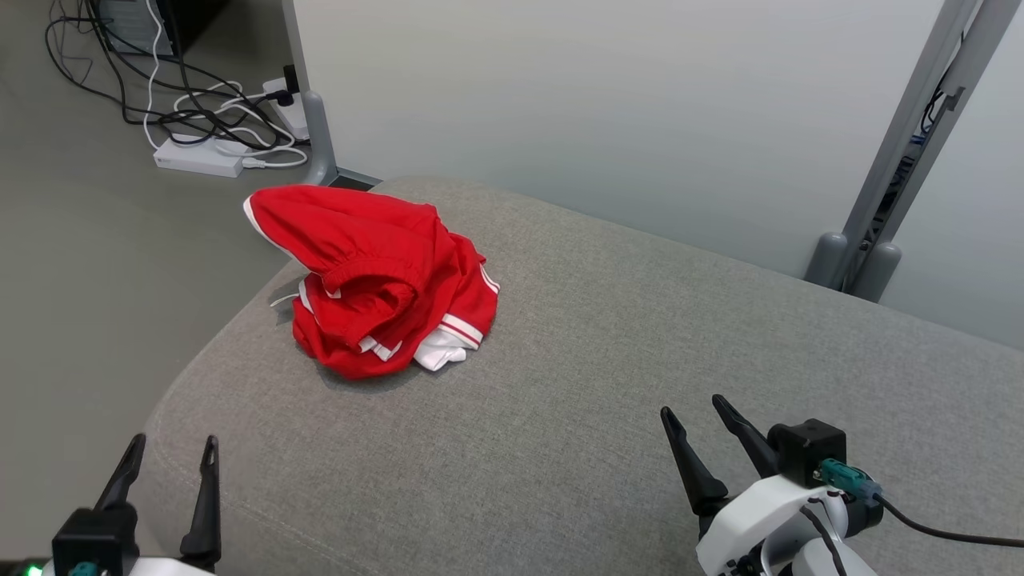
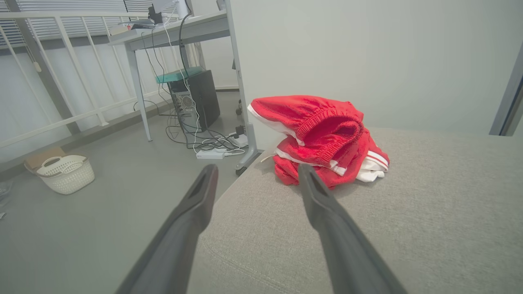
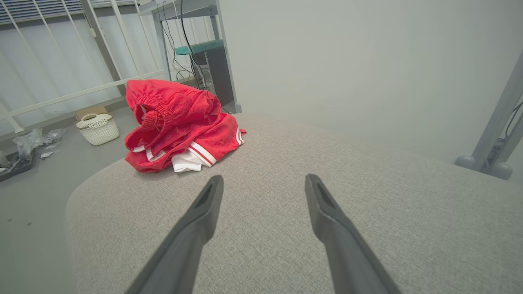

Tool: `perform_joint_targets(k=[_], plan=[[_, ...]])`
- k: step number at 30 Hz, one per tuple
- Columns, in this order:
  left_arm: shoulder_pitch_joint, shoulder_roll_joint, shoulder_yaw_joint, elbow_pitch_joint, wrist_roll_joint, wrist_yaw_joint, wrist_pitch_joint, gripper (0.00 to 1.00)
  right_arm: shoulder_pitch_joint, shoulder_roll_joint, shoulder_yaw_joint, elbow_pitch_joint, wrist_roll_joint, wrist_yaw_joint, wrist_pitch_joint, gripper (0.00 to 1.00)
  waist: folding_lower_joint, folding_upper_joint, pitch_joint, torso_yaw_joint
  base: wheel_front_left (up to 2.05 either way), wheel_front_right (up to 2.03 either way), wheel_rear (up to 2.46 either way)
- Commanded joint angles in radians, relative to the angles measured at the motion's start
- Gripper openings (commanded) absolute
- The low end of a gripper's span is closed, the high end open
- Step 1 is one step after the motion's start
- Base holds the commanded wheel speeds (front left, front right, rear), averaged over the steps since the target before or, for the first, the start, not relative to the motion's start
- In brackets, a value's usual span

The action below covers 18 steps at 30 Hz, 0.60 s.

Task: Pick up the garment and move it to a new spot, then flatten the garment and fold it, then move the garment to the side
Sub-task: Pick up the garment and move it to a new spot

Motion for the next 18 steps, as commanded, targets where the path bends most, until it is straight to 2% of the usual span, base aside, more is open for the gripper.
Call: perform_joint_targets(k=[1, 6, 18], plan=[[-0.031, 0.014, -0.009, 0.000, -0.002, -0.011, 0.005, 1.00, -0.001, -0.007, 0.003, 0.003, 0.008, 0.001, -0.009, 1.00, 0.0000, -0.0001, -0.004, -0.004, 0.00, 0.00, 0.00], [-0.102, 0.039, -0.025, 0.003, -0.001, -0.036, 0.019, 1.00, 0.005, -0.007, 0.010, 0.009, 0.014, 0.001, -0.012, 1.00, 0.0000, -0.0001, -0.007, -0.028, 0.00, 0.00, 0.00], [-0.290, 0.104, -0.049, 0.081, -0.010, -0.095, 0.041, 1.00, -0.025, -0.007, 0.033, 0.008, -0.010, 0.001, 0.004, 1.00, 0.0000, -0.0001, 0.019, -0.132, 0.00, 0.00, 0.00]])
